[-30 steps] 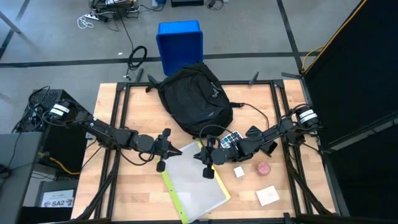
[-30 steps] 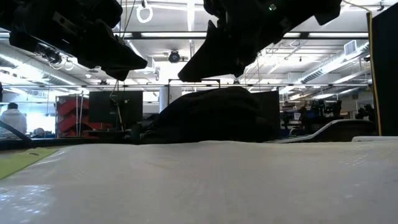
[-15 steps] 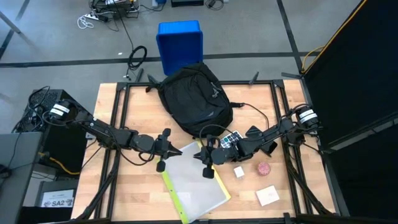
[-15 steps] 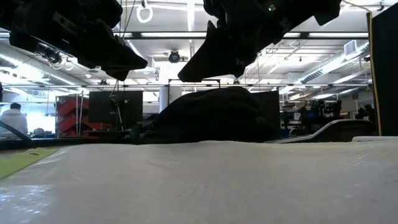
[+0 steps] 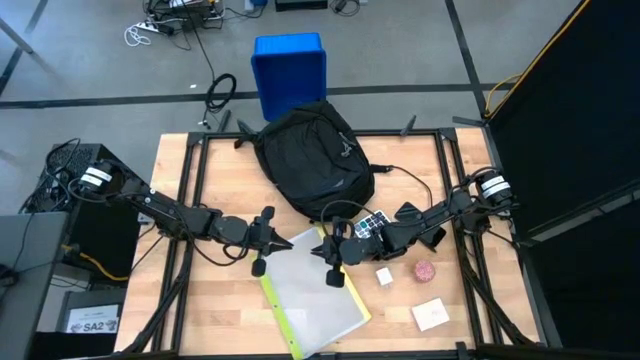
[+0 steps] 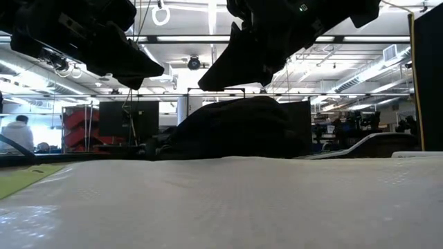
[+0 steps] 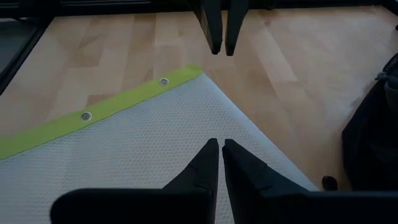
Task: Unpack backpack
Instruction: Put the charger adapter into the yellow zip bag
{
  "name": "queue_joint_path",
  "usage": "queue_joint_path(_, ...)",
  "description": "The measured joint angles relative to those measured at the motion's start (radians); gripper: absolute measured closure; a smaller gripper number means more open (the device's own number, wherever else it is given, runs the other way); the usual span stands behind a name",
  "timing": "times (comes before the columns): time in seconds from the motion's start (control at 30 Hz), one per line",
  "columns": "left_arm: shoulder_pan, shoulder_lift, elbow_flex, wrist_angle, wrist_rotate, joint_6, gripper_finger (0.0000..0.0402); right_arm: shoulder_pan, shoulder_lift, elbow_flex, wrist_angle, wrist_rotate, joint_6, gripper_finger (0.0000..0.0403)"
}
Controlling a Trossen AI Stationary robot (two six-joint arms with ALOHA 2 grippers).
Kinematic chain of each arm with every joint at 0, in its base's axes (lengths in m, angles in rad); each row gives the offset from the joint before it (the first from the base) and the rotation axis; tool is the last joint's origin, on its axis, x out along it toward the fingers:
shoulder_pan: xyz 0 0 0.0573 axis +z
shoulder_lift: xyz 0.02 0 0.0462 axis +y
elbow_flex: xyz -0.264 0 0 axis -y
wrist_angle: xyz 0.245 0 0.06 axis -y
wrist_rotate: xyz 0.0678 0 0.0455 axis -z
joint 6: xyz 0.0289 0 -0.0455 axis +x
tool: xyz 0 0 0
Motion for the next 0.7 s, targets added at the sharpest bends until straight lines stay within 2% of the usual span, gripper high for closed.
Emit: queue_joint_path(0.7, 0.000, 0.000, 0.000, 0.000, 0.000, 0.000, 0.0401, 0.007, 0.000, 0.000, 0.000, 0.000, 0.015, 0.0400)
